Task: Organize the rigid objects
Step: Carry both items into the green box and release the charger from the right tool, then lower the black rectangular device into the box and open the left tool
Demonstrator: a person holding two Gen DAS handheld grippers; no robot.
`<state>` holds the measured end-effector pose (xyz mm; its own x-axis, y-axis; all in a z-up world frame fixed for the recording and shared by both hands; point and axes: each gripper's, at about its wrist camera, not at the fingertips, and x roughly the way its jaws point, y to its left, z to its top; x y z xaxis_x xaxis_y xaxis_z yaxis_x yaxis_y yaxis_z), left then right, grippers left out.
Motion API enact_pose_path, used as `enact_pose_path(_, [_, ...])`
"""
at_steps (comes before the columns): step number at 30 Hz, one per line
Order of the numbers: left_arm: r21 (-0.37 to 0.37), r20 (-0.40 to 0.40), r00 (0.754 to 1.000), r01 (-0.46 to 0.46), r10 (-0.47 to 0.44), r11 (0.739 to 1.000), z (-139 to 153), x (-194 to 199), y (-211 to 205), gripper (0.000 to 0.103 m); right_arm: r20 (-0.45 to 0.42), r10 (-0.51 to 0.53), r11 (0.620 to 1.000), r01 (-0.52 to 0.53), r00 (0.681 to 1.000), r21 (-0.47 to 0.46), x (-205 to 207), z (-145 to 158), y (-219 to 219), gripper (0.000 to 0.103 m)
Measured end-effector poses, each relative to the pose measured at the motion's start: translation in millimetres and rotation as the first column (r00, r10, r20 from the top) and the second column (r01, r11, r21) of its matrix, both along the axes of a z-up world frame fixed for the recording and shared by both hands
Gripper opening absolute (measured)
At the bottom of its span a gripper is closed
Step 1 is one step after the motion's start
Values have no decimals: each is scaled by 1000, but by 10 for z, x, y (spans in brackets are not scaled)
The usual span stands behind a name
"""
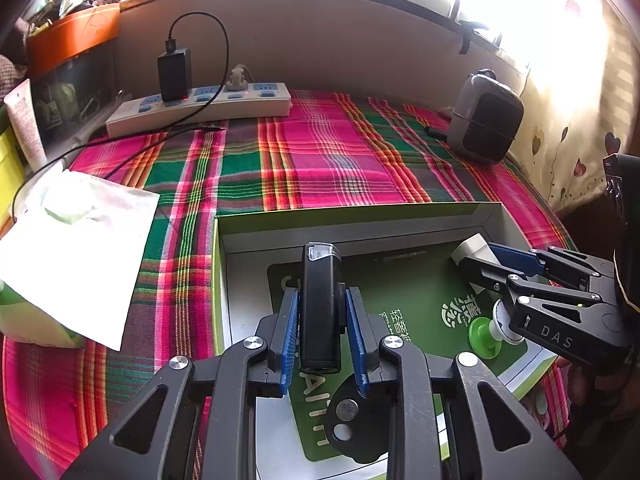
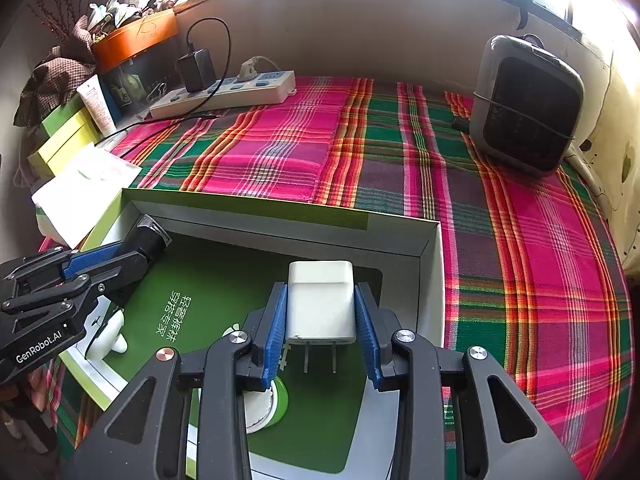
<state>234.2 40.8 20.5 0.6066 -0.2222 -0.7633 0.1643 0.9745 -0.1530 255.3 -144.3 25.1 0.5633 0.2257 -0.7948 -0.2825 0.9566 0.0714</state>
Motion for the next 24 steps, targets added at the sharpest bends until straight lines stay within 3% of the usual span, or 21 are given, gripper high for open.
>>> enact_pose_path(24, [17, 25, 999, -36, 35, 999, 90, -134, 9, 32, 59, -28, 999, 27, 998, 18, -136, 143, -48, 41])
